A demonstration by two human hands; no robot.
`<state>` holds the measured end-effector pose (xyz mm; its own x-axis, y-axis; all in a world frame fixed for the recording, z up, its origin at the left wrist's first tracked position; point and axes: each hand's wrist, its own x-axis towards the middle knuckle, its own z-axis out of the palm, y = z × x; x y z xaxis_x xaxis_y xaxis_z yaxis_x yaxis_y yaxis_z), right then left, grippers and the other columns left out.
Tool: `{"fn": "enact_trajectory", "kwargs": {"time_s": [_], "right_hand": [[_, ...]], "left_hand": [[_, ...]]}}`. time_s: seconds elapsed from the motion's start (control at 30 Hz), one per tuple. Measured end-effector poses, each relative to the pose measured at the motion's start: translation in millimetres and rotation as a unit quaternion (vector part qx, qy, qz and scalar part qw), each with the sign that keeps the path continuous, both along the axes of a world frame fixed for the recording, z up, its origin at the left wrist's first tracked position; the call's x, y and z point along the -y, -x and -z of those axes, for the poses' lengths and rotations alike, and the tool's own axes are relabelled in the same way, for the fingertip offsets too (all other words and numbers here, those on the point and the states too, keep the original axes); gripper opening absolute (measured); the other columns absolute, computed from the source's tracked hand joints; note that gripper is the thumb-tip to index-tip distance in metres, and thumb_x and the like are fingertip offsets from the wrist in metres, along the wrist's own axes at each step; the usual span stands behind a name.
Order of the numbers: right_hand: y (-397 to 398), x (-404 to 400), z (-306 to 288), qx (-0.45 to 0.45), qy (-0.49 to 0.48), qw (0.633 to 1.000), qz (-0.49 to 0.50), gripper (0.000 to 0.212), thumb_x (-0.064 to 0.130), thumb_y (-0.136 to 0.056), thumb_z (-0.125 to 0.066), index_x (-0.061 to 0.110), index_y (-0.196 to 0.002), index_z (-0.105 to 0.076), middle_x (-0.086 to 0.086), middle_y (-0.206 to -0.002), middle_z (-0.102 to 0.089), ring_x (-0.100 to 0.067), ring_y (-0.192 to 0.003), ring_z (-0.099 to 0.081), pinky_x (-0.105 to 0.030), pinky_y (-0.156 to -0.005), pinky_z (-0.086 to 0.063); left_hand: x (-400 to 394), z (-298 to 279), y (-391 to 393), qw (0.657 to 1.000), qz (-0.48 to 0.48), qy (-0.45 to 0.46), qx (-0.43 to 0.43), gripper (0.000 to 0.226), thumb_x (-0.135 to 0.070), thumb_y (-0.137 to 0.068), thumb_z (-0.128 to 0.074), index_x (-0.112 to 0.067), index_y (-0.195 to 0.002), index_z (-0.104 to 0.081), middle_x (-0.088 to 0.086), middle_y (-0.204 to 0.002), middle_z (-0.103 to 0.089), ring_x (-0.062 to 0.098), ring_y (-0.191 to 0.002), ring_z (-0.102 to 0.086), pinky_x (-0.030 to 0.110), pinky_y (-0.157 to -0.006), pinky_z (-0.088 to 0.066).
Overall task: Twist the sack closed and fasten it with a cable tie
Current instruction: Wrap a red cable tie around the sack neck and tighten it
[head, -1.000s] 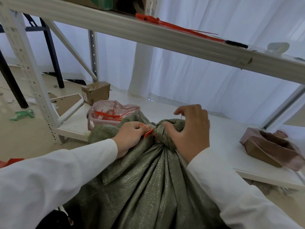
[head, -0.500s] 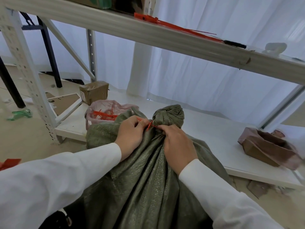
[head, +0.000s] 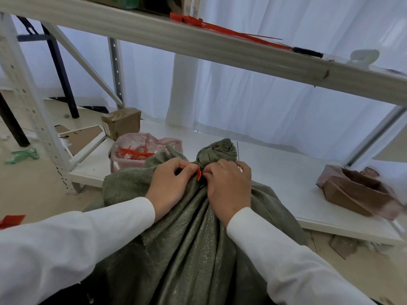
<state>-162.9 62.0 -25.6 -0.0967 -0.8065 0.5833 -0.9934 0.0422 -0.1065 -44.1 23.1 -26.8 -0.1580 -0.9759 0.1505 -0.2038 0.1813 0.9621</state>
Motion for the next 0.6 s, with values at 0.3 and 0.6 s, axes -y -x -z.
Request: {"fn": "enact_trajectory", "kwargs": {"time_s": [0.3, 0.6], "right_hand": [[-0.6, 2.8, 0.9, -0.021, 0.014, 1.000, -0.004, 0.012, 0.018, -0.072, -0.064, 0.027, -0.064, -0.063, 0.008, -0.063, -0.059, -0.016, -0.062, -0.060, -0.029, -0.087, -0.025], [-2.4, -2.2, -25.4, 0.104, -0.075, 0.991, -0.046, 0.029, 0.030, -0.080, -0.043, 0.021, -0.076, -0.069, 0.005, -0.073, -0.067, -0.014, -0.072, -0.056, -0.026, -0.091, -0.023]], "left_hand": [[-4.3, 4.1, -1.8, 1.000, 0.017, -0.005, -0.013, 0.014, -0.019, -0.083, -0.066, -0.024, -0.070, -0.065, -0.008, -0.078, -0.068, 0.007, -0.076, -0.062, 0.022, -0.074, -0.046], [11.8, -2.8, -3.3, 0.998, 0.029, 0.016, 0.059, 0.010, -0.021, -0.085, -0.063, -0.016, -0.078, -0.068, -0.007, -0.075, -0.065, 0.011, -0.075, -0.059, 0.026, -0.074, -0.045]]}}
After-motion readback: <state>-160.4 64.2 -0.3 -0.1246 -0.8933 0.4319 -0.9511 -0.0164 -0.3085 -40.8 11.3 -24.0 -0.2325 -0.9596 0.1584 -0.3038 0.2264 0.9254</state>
